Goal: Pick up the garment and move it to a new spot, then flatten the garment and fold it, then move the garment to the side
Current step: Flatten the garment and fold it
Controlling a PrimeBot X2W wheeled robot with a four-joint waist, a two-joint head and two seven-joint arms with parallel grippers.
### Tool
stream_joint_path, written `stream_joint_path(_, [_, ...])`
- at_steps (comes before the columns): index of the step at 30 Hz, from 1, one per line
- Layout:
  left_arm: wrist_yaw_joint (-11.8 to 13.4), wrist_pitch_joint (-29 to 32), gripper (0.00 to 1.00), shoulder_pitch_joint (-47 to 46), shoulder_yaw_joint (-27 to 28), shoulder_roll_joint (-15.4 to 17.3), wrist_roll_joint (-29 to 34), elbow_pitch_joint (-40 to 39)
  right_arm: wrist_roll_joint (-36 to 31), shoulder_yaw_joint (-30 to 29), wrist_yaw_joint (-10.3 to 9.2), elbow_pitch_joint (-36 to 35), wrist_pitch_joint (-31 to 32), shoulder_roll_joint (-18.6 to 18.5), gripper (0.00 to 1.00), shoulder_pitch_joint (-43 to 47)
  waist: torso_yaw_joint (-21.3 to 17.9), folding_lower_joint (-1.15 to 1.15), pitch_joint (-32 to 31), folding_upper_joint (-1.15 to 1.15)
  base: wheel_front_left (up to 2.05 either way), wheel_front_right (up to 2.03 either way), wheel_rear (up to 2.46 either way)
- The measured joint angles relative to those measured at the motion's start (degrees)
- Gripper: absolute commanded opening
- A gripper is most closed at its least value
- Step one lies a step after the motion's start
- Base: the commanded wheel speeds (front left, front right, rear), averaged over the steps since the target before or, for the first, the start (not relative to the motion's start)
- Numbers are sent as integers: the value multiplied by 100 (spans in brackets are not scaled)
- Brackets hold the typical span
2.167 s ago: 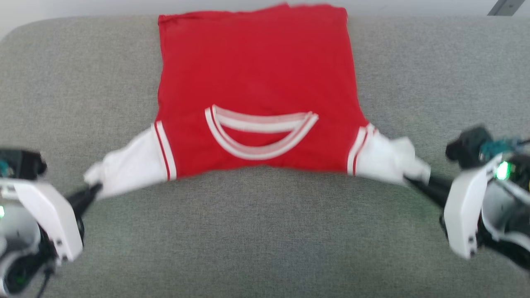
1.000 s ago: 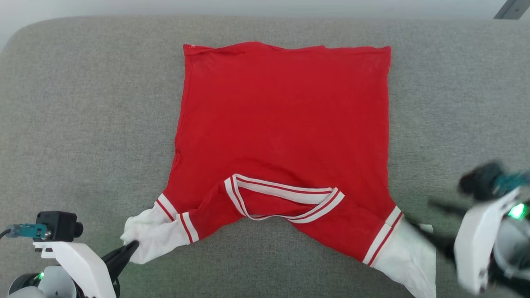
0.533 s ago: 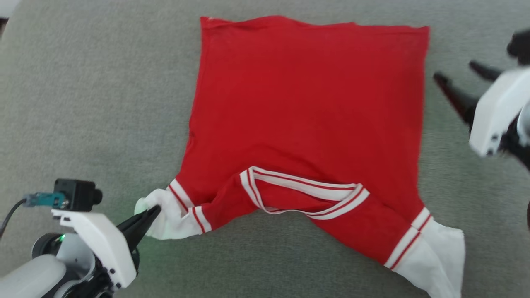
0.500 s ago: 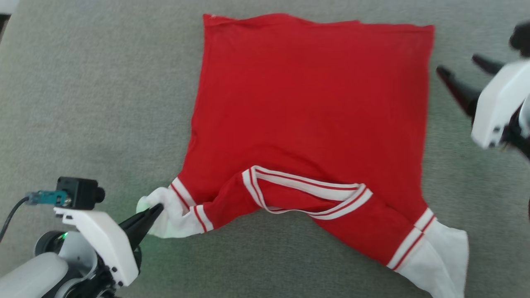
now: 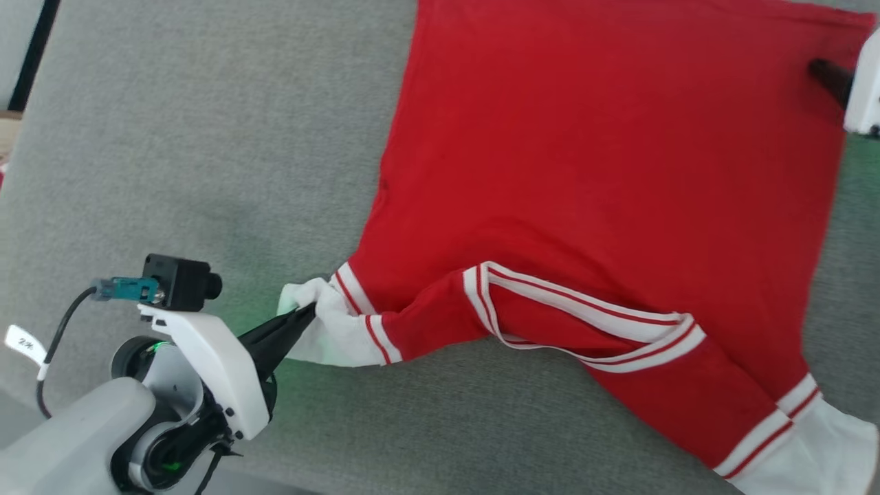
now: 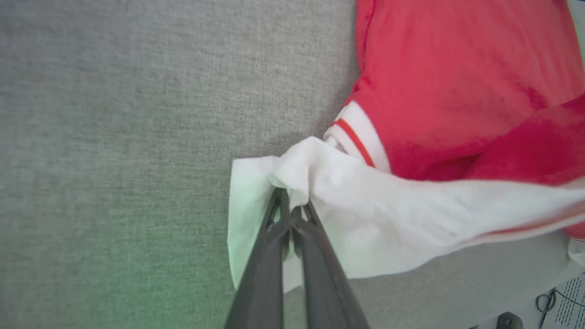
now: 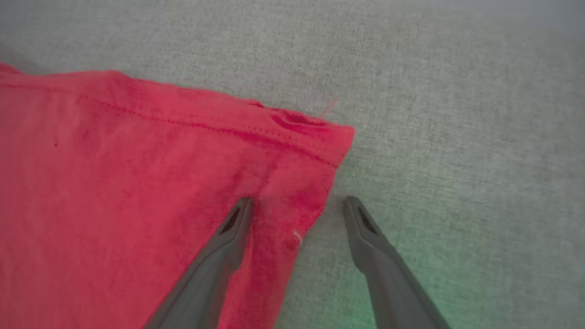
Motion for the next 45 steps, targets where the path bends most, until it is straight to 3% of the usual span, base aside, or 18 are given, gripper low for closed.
stream_joint_path(6, [-192,20,0,-113,-36,-240,14,265,-203,-93,-2,856,543,10,100,-492,269,0,103,0,0,0,0])
stream_joint_path(7, [-200,19,0,-113,-40,-263,11,299,-211,-26,-11,901,591,2,82,-525,284,0,97,0,0,0,0])
stream_joint_path(8, [-229,19,0,-113,-40,-286,1,333,-210,12,-25,936,603,-9,11,-541,287,0,86,0,0,0,0])
stream_joint_path(9, [-245,13,0,-113,-43,-298,-1,360,-202,70,-25,966,619,-18,0,-543,287,0,72,0,0,0,0])
stream_joint_path(18, [-236,-113,0,36,75,-40,-121,403,258,547,-14,783,611,87,0,-246,-47,0,-184,0,0,0,0])
stream_joint_path(23, [-62,-140,0,210,124,220,-160,241,818,1112,1,26,679,-42,0,409,-363,0,-423,0,0,0,0])
stream_joint_path(29, [153,-216,0,480,202,588,-274,-7,1483,1349,1,-1140,958,-334,0,1425,-797,0,-722,0,0,0,0])
stream_joint_path(37, [388,-311,0,745,278,940,-409,-357,1856,977,1,-2747,1340,-581,0,3018,-1318,0,-1065,0,0,0,0])
stream_joint_path(45, [468,-333,0,823,292,1009,-426,-546,1633,170,1,-3666,1434,-108,0,4479,-1541,0,-1178,0,0,0,0])
